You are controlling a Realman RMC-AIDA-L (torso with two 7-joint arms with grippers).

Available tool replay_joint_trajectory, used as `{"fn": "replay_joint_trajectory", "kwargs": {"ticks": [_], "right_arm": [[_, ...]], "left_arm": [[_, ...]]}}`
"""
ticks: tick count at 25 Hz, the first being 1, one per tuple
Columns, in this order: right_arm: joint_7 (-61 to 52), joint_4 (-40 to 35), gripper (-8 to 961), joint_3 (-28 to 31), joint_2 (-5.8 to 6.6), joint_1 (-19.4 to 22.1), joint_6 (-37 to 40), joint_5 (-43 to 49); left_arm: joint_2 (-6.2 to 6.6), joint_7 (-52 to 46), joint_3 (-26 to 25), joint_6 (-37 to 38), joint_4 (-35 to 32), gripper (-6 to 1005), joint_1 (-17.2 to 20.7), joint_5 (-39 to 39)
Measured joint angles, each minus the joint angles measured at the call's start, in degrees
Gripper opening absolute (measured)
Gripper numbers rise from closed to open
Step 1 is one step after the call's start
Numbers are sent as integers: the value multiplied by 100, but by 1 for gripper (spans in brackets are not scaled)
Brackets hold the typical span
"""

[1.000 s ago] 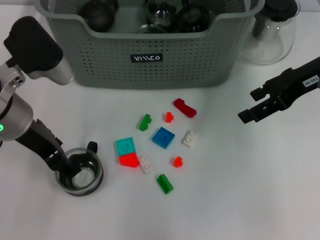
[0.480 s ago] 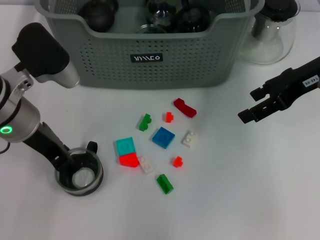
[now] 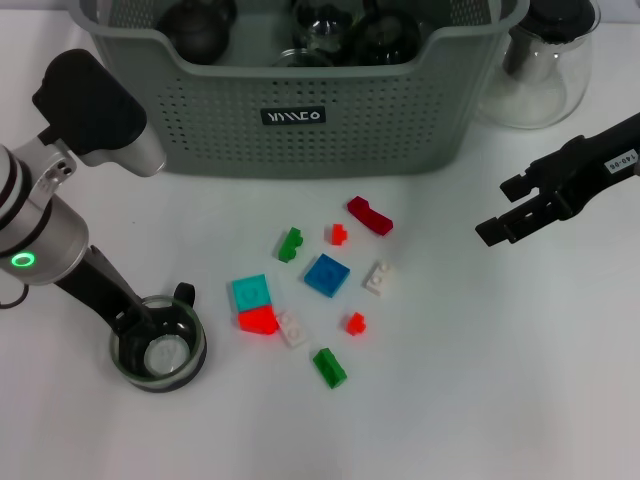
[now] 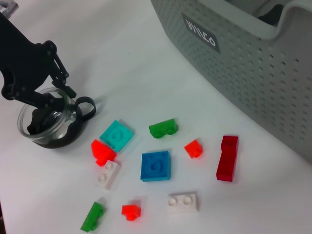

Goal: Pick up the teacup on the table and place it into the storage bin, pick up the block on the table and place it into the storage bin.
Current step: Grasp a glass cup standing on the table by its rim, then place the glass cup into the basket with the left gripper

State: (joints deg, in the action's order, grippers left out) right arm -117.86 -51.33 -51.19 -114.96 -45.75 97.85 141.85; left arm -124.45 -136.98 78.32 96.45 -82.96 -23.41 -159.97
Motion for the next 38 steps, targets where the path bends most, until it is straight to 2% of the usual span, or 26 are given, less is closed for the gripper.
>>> {"fn": "replay_joint_trajectory", "kwargs": {"ticks": [6, 11, 16, 20, 25, 30, 33, 35, 38], "right_arm": [[0, 0, 929, -18, 0, -15, -34, 6], [0, 0, 929, -31, 2, -30, -39, 9], [0, 0, 929, -35, 23, -37, -40, 10], [0, 0, 929, -43, 29, -51, -42, 10], [-10, 0, 929, -45, 27, -56, -35, 16], [-28, 0, 929, -39, 18, -66, -9, 18], [-51, 0, 929, -44, 17, -65, -7, 18], [-72, 0, 929, -47, 19, -62, -1, 19], [-107, 0, 929, -51, 44, -52, 5, 18]], "left_arm": [[-16, -111, 152, -83, -6, 167, 17, -137], [-17, -243, 156, -134, -110, 63, 25, -210], [-10, -366, -176, -22, -708, 63, 110, -131], [-18, -351, -573, 185, -1406, 64, 271, 285], [17, -310, -1360, 734, -2130, 64, 257, 1474], [42, -338, -2350, 1298, -2339, 63, -339, 2892], [98, -374, -2740, 1279, -2309, 62, -877, 3268], [180, -404, -2891, 1162, -2215, 61, -1292, 3288], [517, -614, -2953, 743, -1533, 61, -2094, 3028]]}}
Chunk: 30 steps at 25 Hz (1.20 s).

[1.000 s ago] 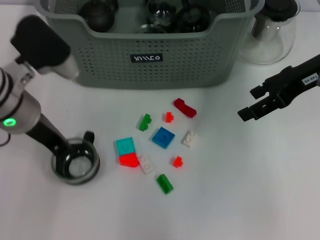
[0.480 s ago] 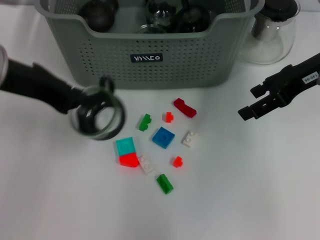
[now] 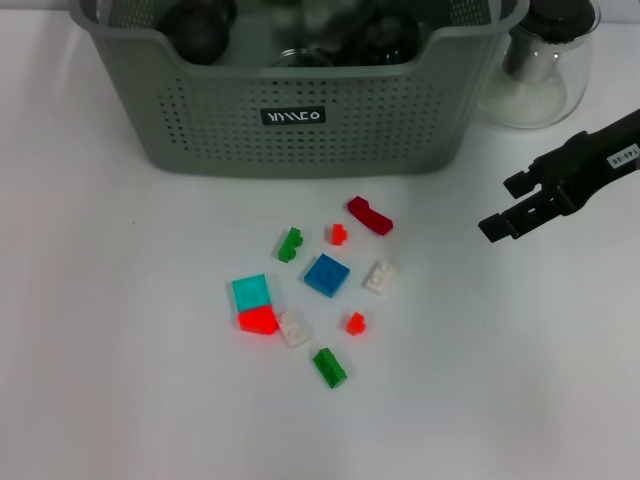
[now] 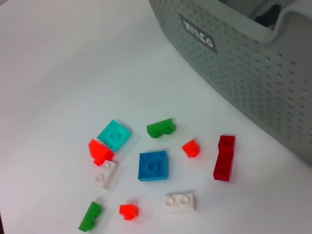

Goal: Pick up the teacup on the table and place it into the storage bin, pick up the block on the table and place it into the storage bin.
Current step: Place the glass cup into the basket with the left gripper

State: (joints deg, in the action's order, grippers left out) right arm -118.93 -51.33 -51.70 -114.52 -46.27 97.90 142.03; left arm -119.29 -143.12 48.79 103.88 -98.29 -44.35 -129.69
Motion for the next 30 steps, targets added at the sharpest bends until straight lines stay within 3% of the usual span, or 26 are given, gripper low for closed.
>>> {"fn": "replay_joint_trajectory", "kwargs": {"ticks": [6, 10, 13, 19, 30], "right_arm": [[-64, 0, 929, 5, 27, 10, 9, 1], [-90, 0, 929, -3, 27, -13, 12, 35], [-106, 0, 929, -8, 26, -42, 11, 120], [-109, 0, 929, -8, 14, -86, 4, 240], [-118, 15, 930, -69, 1, -102, 3, 246]], "left_arm": [[761, -209, 142, -1295, 2738, 59, -1413, -870], [980, -158, 337, -2251, 4374, 58, -2042, -1527], [971, -143, 470, -2714, 4991, 57, -2254, -1860], [790, -214, 744, -3354, 5394, 56, -2302, -2329], [626, -222, 822, -3867, 5904, 55, -2295, -2632]]}}
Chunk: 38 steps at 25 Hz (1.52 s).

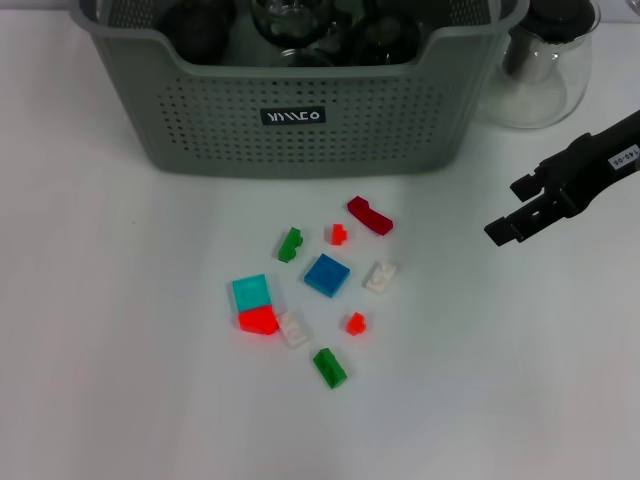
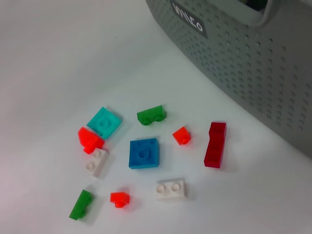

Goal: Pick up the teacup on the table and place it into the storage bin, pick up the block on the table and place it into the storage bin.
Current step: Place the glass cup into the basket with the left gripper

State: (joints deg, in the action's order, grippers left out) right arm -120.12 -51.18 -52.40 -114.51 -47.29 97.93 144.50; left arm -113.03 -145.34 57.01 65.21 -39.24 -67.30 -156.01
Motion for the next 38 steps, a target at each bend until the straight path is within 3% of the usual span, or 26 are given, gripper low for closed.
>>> {"fn": "replay_joint_trajectory", "kwargs": {"ticks": [7, 18, 33, 38], "right_arm": [[0, 45, 927, -15, -1, 1, -10, 0], [26, 57, 922, -34, 2, 32, -39, -1], [46, 56, 916, -34, 1, 52, -47, -1], [42, 56, 913, -61, -6, 33, -48, -1]], "left_arm": [[-160, 45, 47, -168, 87, 55, 19, -82], [-518, 49, 108, -442, 100, 59, 29, -403], [-563, 49, 144, -475, 110, 65, 109, -466], [-563, 55, 151, -475, 111, 112, 152, -466]]}}
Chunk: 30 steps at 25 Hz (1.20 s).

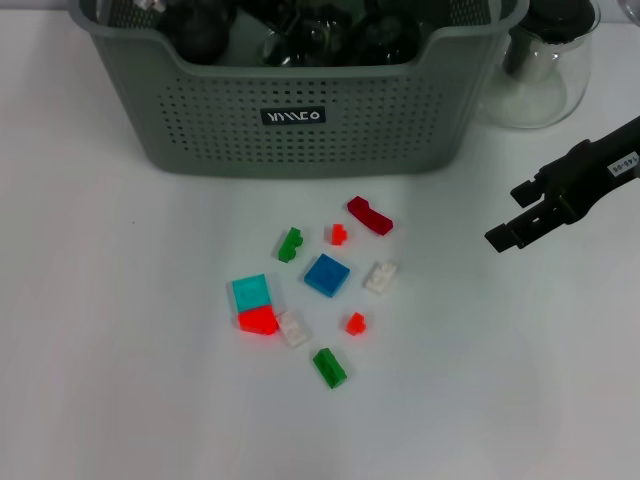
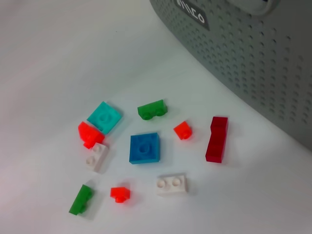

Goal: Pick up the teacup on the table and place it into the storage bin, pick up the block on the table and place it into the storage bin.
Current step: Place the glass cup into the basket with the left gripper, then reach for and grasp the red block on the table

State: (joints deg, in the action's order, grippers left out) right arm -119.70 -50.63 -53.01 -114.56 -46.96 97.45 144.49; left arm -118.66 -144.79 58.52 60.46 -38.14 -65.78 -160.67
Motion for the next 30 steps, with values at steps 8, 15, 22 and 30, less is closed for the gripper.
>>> {"fn": "replay_joint_trajectory", "kwargs": {"ticks": [8, 15, 22, 30], "right_arm": [[-7, 0, 910, -17, -6, -7, 1, 0], [12, 0, 907, -17, 12, -4, 2, 0], [15, -35, 903, -16, 34, -15, 5, -1], [25, -54, 900, -12, 27, -50, 3, -2]], "left_arm": [[0, -18, -68, 145, -272, 173, 131, 53], [-4, -49, -434, 822, -1669, 442, 558, 347], [98, 199, -1088, 2086, -3453, 657, 1214, 1837], [164, 1498, -1704, 3958, -4137, 720, 2662, 5561]]}}
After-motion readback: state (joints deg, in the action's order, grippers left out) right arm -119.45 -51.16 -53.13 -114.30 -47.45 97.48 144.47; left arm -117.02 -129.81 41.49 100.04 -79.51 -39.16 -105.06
